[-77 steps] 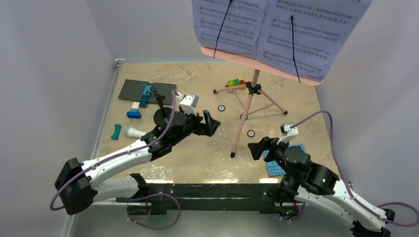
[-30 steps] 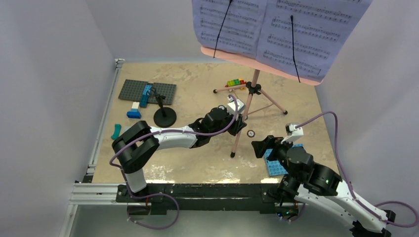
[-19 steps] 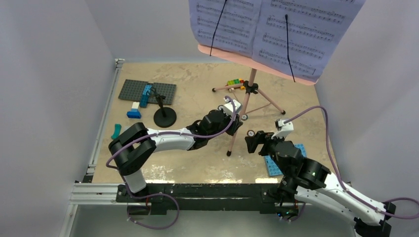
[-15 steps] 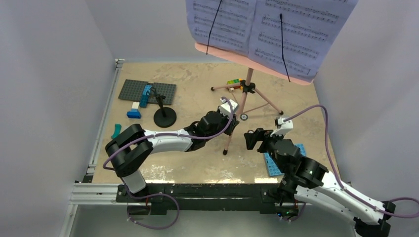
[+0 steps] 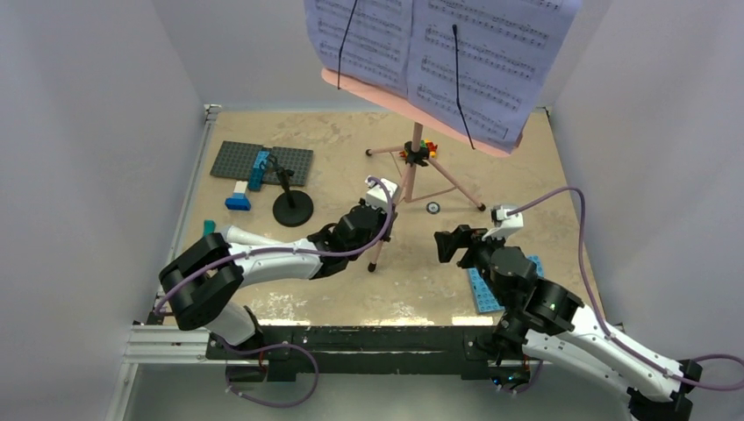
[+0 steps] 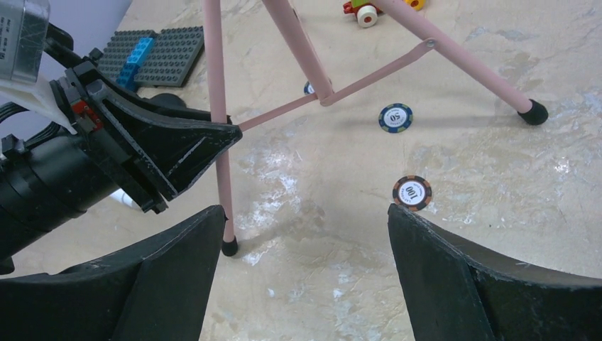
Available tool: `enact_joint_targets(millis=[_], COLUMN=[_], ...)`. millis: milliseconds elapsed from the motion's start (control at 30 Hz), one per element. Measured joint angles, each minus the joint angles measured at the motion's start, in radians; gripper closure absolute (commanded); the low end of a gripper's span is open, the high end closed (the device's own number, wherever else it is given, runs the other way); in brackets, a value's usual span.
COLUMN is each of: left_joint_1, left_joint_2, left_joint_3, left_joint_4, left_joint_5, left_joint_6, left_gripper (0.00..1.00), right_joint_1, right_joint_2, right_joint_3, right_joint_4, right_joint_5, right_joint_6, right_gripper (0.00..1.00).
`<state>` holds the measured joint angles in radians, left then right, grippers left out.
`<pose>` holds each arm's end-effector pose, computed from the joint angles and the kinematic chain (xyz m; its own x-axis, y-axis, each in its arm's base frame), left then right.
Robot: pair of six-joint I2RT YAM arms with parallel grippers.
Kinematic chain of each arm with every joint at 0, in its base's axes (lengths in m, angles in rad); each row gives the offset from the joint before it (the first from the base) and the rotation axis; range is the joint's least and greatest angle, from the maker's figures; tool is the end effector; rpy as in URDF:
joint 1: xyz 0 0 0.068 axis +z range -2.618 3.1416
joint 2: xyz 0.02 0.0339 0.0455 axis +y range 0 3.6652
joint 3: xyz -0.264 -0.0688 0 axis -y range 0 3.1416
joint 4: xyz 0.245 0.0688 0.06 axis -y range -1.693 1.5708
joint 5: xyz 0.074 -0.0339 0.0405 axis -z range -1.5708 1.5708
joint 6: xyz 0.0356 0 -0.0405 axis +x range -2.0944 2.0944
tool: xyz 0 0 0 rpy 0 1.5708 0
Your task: Pack up the instrument practice props
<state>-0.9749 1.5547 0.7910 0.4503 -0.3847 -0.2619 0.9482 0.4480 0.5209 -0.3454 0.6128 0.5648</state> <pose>0.1996 -0.2706 0.2184 -0.3139 0.0353 -0.9488 0.5027 0.8539 -0.1346 0.0874 0.0866 0.2778 -0.3154 0.3115 -0.8964 -0.2045 0.9001 0.3847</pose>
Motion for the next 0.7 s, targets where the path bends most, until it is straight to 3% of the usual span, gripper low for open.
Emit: enact_joint_targets(millis=[500, 700], left_joint_1=[0.017, 0.017], left_joint_2=[-0.113, -0.113], left_joint_3=[-0.097, -0.093], left_joint_4=[-0.040, -0.048], left_joint_5=[-0.084, -0.083], left_joint_6=[-0.060, -0.069], left_gripper=[1.00, 1.00], right_joint_1=[0.000, -0.002], right_joint_2=[-0.133, -0.177], right_joint_3=[-0.003, 0.064], right_joint_4=[-0.101, -0.158], right_joint_5=[-0.010, -0.116], right_joint_6=[-0.009, -0.074], right_gripper=[0.09, 0.09])
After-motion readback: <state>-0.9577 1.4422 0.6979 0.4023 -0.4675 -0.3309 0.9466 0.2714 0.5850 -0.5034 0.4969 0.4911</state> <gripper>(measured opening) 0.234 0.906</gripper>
